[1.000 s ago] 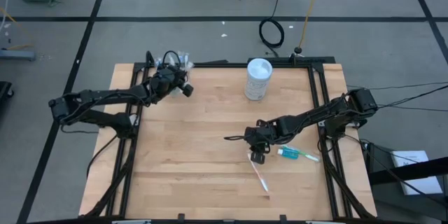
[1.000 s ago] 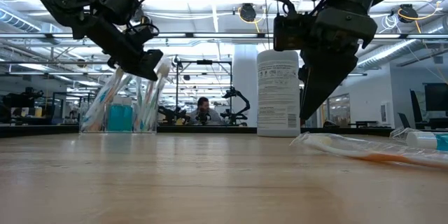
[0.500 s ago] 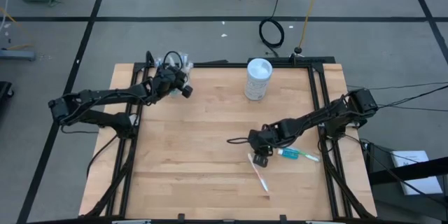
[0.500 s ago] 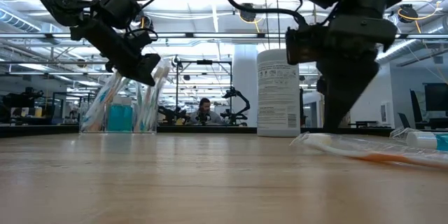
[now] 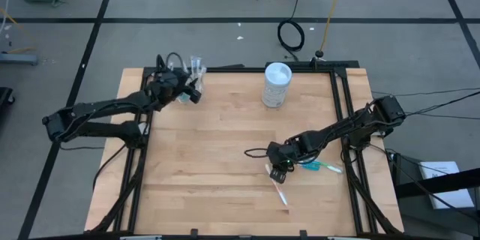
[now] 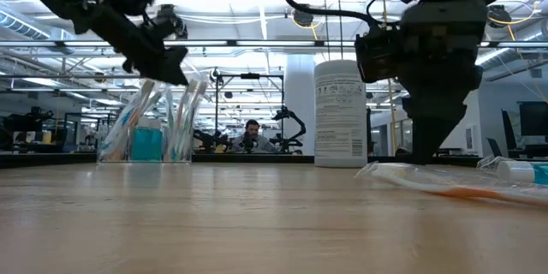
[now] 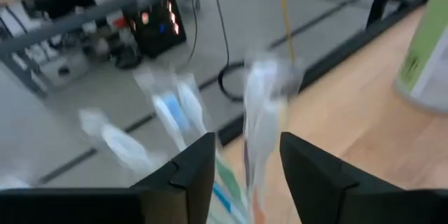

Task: Pick & Place toothbrushing station
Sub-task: Put the orange toothbrush into the transparent organizer

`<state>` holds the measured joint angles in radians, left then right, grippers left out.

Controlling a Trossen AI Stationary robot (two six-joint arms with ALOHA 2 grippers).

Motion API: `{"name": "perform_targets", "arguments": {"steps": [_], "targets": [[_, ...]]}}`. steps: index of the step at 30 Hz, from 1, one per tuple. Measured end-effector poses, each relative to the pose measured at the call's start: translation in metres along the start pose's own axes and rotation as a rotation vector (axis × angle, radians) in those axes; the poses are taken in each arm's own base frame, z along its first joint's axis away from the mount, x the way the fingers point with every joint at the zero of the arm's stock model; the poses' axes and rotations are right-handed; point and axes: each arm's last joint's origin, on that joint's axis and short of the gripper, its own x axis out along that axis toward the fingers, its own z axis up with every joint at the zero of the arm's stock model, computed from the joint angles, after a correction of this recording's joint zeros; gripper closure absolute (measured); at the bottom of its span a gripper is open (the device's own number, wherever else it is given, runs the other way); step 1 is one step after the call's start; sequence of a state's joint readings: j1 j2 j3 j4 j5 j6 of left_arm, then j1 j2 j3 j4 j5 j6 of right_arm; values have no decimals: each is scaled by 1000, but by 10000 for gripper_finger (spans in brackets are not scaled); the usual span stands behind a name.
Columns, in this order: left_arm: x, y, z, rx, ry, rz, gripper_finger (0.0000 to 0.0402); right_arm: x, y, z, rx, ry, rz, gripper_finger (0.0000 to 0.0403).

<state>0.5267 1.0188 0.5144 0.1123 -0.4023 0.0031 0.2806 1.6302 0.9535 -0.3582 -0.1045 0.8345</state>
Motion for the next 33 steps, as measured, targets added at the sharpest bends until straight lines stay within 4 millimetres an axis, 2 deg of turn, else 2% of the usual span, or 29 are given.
{"name": "perform_targets", "arguments": {"steps": [4,10,18,23,26,31,33], "targets": [[-18,3,13,2,-102,-20,228,2,8,-2,56,-27,36,298],[-41,4,24,20,-209,-64,235,17,13,-6,126,-37,32,298],[-50,-2,26,-2,-238,-117,245,38,20,-9,142,-56,63,298],[-53,-9,26,1,-243,-159,245,43,24,-8,38,-98,83,302],[-55,-13,26,6,-249,-185,245,43,24,-9,-14,-123,57,323],[-61,-21,28,5,-277,-235,245,44,21,-6,-35,-134,52,390],[-63,-25,28,6,-287,-268,245,43,21,-1,-43,-162,57,395]]}}
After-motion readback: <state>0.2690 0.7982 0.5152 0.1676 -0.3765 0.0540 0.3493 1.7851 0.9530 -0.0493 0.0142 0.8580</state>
